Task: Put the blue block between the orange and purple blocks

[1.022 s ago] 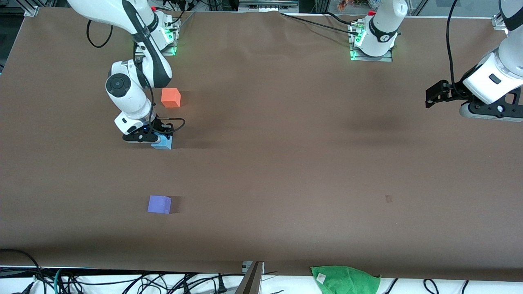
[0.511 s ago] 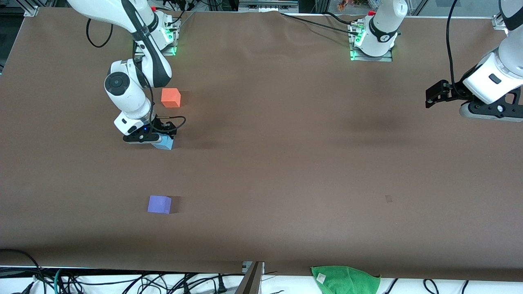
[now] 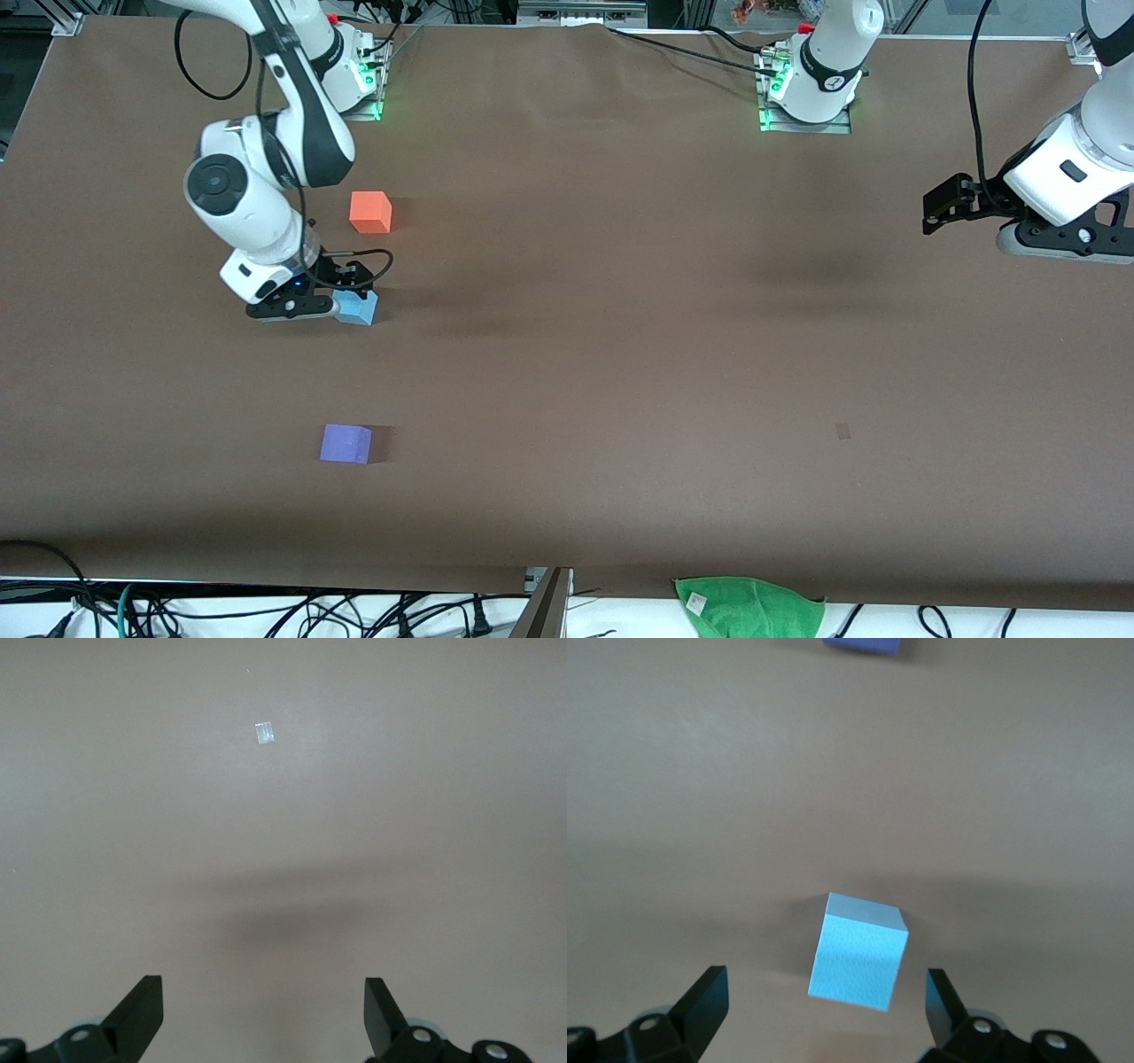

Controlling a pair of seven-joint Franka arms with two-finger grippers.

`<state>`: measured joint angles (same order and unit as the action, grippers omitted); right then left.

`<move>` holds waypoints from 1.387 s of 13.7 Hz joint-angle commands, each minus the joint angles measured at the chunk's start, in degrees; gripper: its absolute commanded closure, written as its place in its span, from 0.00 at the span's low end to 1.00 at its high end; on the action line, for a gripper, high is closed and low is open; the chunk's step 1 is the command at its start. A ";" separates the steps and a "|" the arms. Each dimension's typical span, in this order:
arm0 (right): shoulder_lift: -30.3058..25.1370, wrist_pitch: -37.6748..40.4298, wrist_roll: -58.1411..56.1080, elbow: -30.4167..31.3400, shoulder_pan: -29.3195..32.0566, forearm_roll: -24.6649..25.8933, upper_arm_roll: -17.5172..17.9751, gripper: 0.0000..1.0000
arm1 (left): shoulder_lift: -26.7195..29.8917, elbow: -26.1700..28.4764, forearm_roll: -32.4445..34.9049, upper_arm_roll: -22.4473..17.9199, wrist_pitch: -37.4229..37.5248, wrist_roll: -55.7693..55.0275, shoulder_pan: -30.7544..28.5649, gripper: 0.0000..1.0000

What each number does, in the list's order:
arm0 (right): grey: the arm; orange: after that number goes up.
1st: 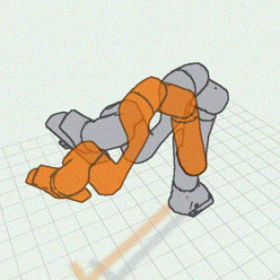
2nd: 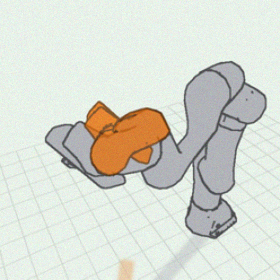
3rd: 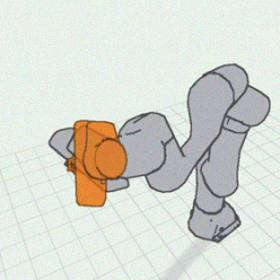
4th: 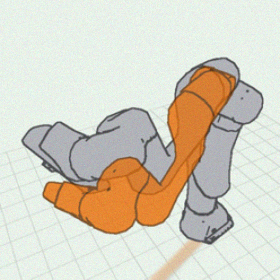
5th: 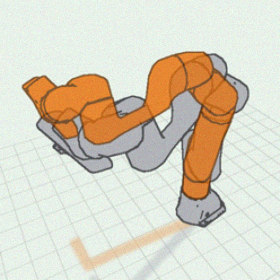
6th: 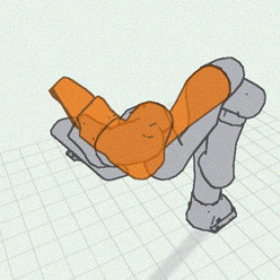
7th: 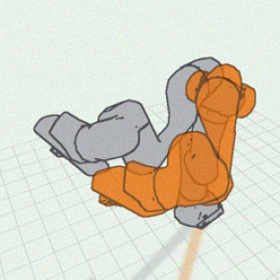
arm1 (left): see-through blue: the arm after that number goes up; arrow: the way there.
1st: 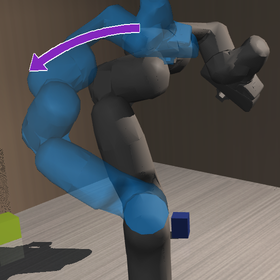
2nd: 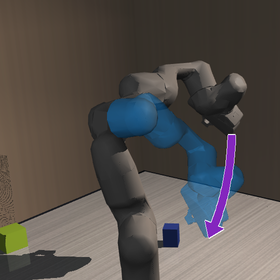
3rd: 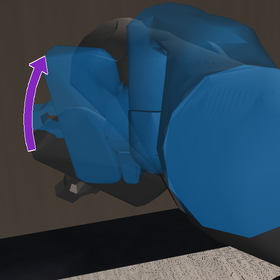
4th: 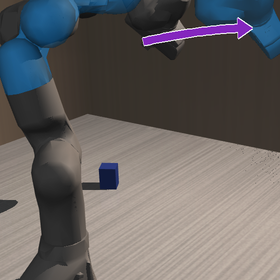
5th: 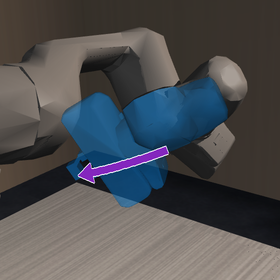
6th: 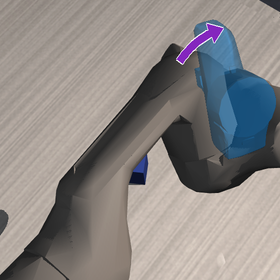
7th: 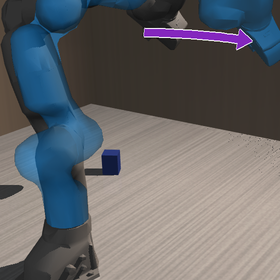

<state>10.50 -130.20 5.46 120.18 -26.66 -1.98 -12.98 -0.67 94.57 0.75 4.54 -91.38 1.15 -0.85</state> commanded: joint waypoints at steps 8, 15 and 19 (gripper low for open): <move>0.58 34.66 -12.93 -26.66 0.03 0.66 -8.20 0.01 | -0.83 -1.85 -0.49 -0.15 1.20 0.52 0.23 0.00; 0.05 44.60 -12.49 -34.75 0.90 2.25 -7.41 0.01 | -0.91 -1.94 -0.49 -0.15 1.20 0.52 0.23 0.00; -2.23 46.18 -12.93 -34.31 14.14 3.82 7.41 0.01 | -0.91 -1.94 -0.49 -0.15 1.11 0.52 0.23 0.00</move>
<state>9.85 -85.82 -6.78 86.43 -19.79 0.43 -12.76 -0.70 94.54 0.75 4.54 -91.38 1.15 -0.83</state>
